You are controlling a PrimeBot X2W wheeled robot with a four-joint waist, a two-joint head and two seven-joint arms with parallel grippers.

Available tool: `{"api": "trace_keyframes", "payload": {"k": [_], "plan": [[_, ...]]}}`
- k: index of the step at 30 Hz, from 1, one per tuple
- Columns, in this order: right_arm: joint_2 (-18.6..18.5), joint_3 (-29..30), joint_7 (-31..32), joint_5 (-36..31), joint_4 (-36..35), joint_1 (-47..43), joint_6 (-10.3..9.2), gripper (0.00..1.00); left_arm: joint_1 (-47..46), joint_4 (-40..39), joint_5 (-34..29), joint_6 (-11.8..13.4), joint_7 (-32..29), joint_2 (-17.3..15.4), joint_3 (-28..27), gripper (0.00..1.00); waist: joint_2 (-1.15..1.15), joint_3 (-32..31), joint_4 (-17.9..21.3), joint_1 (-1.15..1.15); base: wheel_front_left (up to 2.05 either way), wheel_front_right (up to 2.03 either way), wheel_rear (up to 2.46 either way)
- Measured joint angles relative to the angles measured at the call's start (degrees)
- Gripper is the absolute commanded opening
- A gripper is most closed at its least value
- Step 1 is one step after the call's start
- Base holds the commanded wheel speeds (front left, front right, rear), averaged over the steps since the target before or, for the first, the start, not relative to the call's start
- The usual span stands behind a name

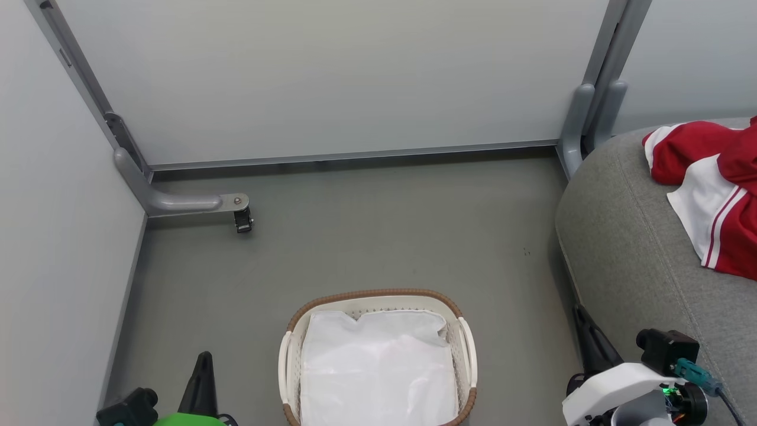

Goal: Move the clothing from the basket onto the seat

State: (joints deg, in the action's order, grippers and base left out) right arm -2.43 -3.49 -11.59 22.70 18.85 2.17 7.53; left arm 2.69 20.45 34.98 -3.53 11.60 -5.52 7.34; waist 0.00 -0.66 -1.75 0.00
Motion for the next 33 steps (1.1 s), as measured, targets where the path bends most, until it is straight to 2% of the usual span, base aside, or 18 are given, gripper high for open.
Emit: {"api": "trace_keyframes", "payload": {"k": [14, 33], "plan": [[-0.08, 1.80, 3.33, 13.32, -0.83, 0.67, 0.00, 0.00, -1.34, -1.34, 11.00, -0.67, -3.47, 0.64, -2.56, 0.00, 0.00, 0.10, 0.22, 0.00, 0.00, 0.00, 0.00], [-0.14, 3.91, 7.23, 28.20, -1.86, 1.21, 0.00, 0.00, -3.38, -2.59, 22.98, -1.51, -7.23, 1.11, -5.57, 0.00, 0.00, 0.24, 0.51, 0.00, 0.00, 0.00, 0.00]]}}
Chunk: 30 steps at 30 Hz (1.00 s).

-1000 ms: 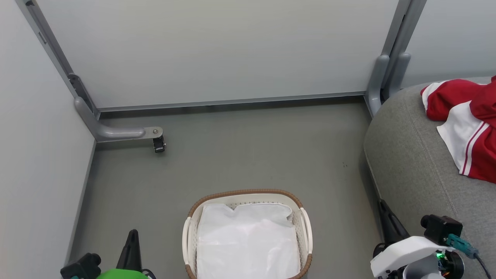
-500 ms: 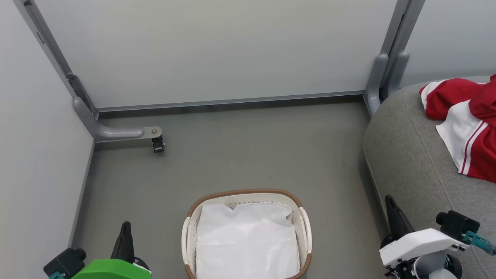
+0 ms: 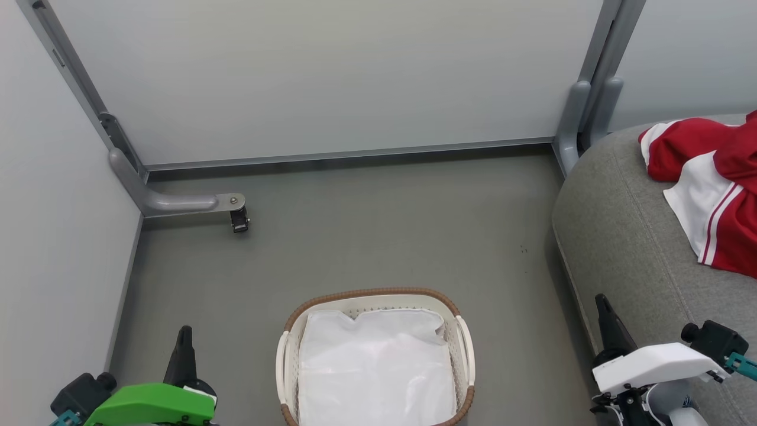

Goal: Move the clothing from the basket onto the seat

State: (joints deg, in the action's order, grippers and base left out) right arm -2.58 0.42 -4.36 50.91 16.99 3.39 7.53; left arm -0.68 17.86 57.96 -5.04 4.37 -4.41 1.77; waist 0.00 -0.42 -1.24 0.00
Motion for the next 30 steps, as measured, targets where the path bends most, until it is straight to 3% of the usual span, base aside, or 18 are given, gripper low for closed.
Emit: {"api": "trace_keyframes", "payload": {"k": [30], "plan": [[-0.08, 2.69, 4.77, 18.61, -1.33, 1.10, -0.01, 0.00, -2.29, -1.62, 15.33, -1.02, -4.91, 0.62, -3.72, 0.00, 0.00, 0.22, 0.46, 0.00, 0.00, 0.00, 0.00]]}}
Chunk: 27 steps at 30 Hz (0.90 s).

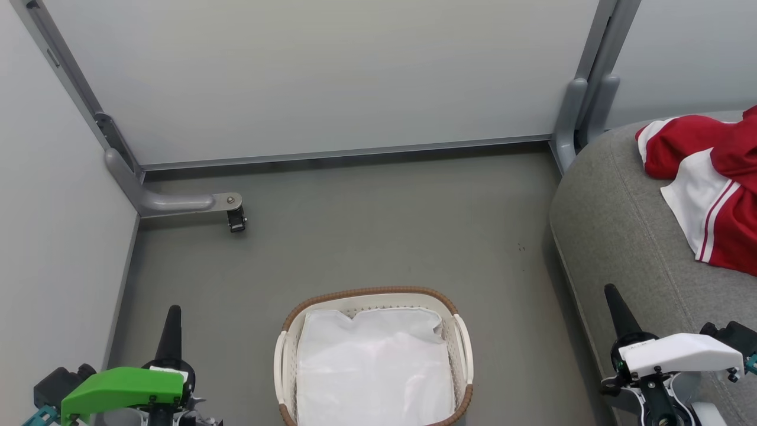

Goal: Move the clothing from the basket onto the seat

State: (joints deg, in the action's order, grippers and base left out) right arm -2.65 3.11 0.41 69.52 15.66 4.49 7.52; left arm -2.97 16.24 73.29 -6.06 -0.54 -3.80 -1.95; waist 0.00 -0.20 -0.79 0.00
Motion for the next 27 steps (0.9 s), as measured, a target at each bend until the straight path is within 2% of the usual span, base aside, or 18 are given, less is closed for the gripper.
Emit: {"api": "trace_keyframes", "payload": {"k": [27], "plan": [[-0.07, 1.89, 3.46, 13.01, -0.86, 0.85, -0.01, 0.00, -1.55, -1.23, 10.74, -0.75, -3.46, 0.62, -2.64, 0.00, 0.00, 0.20, 0.42, 0.00, 0.00, 0.00, 0.00]]}}
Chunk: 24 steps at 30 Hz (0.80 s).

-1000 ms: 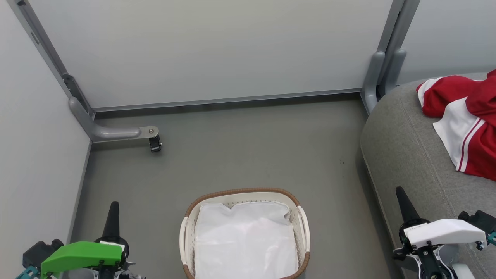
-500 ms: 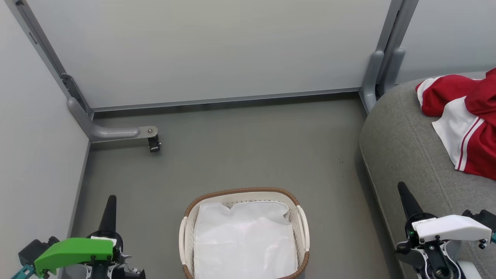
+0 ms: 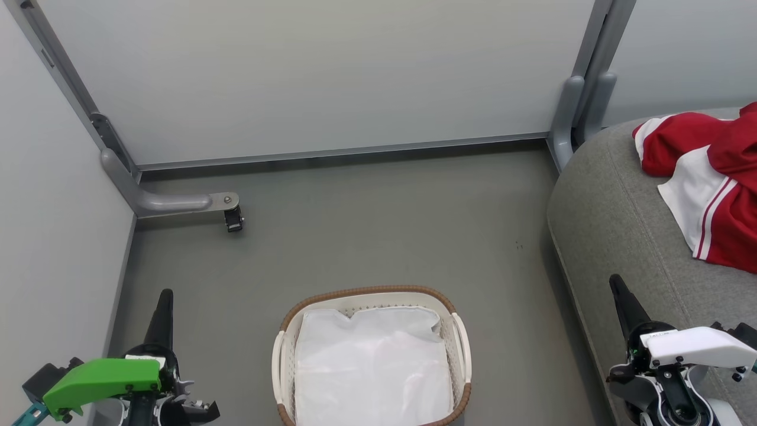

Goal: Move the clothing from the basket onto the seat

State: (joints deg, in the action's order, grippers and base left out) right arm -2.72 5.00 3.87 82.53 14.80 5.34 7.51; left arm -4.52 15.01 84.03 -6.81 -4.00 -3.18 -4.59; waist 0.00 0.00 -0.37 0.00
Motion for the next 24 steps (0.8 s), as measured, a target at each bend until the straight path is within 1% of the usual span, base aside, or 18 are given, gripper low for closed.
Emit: {"api": "trace_keyframes", "payload": {"k": [24], "plan": [[-0.07, 1.42, 2.61, 9.53, -0.65, 0.60, 0.00, 0.00, -1.27, -0.87, 8.05, -0.53, -2.49, 0.30, -1.92, 0.00, 0.00, 0.18, 0.36, 0.00, 0.00, 0.00, 0.00]]}}
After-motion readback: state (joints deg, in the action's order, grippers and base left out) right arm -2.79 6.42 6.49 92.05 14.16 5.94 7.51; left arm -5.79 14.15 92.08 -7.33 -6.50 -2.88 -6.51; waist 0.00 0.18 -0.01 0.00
